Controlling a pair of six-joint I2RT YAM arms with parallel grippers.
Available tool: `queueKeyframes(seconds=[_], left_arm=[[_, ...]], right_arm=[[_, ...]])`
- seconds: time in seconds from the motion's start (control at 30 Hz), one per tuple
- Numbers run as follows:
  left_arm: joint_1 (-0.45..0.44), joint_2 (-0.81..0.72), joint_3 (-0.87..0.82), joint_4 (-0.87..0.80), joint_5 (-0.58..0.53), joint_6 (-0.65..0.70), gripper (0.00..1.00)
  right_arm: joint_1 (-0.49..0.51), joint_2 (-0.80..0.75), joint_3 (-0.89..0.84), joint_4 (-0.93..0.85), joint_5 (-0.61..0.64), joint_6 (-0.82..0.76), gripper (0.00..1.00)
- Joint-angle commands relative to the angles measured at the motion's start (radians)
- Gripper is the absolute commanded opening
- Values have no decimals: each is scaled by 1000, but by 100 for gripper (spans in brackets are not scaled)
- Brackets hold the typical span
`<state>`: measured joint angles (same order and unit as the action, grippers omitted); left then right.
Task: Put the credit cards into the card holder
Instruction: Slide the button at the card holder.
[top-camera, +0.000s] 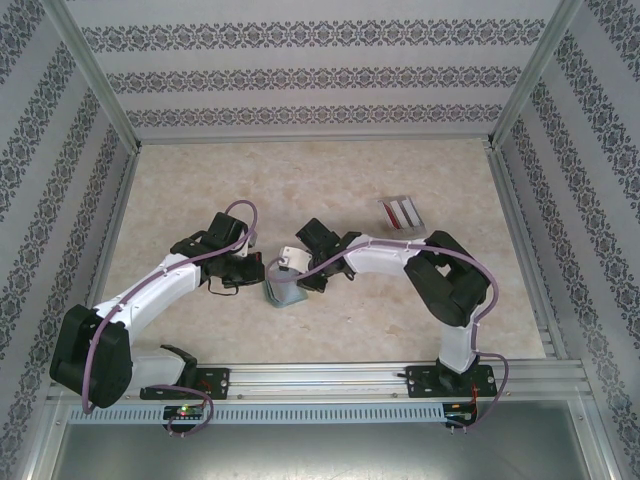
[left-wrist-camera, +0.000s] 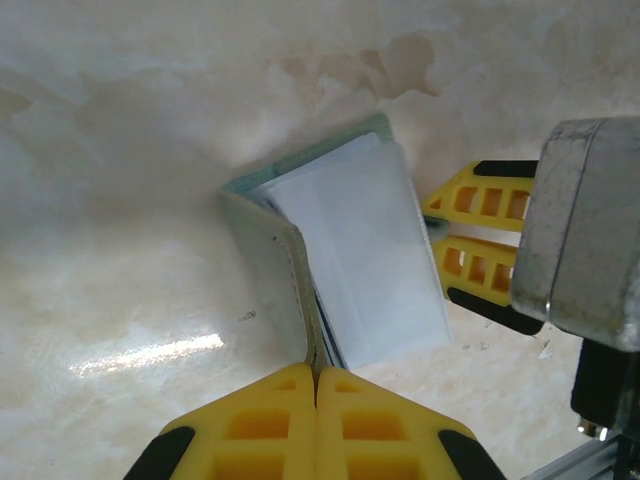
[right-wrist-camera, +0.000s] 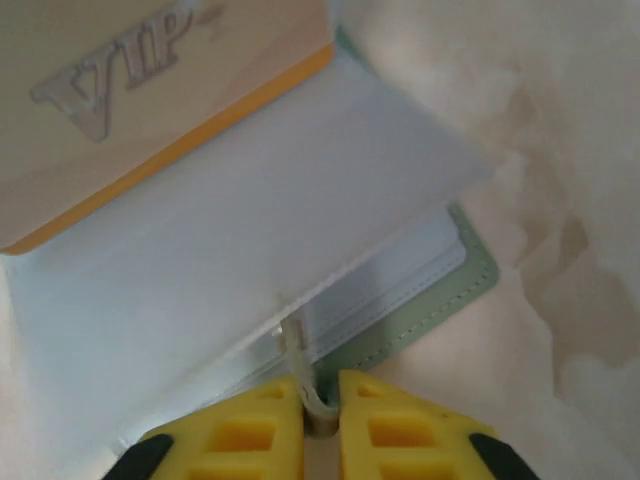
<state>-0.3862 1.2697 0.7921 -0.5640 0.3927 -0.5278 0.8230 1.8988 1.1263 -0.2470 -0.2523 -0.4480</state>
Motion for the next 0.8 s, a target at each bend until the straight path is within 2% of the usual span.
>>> queueKeyframes(seconds=[0.0,0.03,0.1,0.3,0.5,0.77], left_arm=[[-6,9,4,20,36,-21,0],[-5,12,2,33,48,-29,0],[-8,21,2,55,69,-50,14],[-11,57,-20,133,103,-87,35],[-17,127,-22,177,109,-93,35],[-18,193,-24,228,109,-96,35]], right_arm=[[9,-13,-78,135,-46,53,9],[9,-19,-107,191,-51,81,8],[7,-23,-153,283,-43,144,8],[-30,-31,-268,512,1,347,15],[-81,-57,-382,728,-22,502,30],[-136,-113,-461,835,-137,603,37]])
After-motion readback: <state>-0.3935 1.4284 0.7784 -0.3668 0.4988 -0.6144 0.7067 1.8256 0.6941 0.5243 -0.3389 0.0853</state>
